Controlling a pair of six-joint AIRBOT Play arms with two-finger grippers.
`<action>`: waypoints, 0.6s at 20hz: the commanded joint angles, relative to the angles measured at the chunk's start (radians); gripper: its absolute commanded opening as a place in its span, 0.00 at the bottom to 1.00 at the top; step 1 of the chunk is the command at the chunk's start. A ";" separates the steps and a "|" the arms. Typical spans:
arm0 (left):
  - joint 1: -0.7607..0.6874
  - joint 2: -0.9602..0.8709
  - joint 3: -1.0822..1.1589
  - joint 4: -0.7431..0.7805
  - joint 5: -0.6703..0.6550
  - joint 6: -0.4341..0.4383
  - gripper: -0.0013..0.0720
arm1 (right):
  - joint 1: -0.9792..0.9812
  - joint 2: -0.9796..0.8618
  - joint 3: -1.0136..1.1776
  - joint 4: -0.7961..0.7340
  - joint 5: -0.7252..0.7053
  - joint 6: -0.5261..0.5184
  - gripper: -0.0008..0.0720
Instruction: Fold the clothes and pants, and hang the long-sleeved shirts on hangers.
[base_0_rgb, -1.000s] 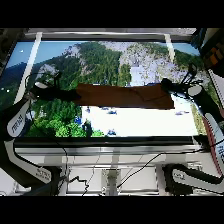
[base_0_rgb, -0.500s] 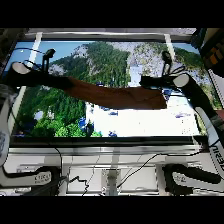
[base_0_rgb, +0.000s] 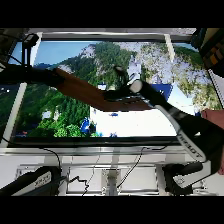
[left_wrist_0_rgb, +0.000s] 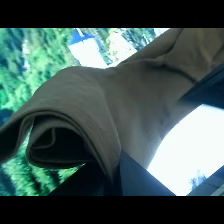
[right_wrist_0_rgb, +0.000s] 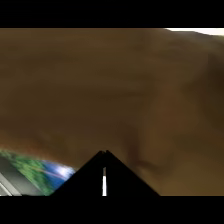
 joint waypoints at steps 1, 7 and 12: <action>-0.001 0.026 0.001 0.005 -0.003 0.000 0.03 | 0.126 -0.127 0.119 0.007 -0.091 0.083 0.04; -0.001 0.023 0.001 -0.005 -0.002 0.000 0.03 | 0.172 -0.209 0.241 -0.002 -0.096 0.085 0.04; -0.018 0.005 0.001 -0.106 0.023 0.000 0.03 | 0.023 -0.203 0.241 -0.070 0.083 0.084 0.04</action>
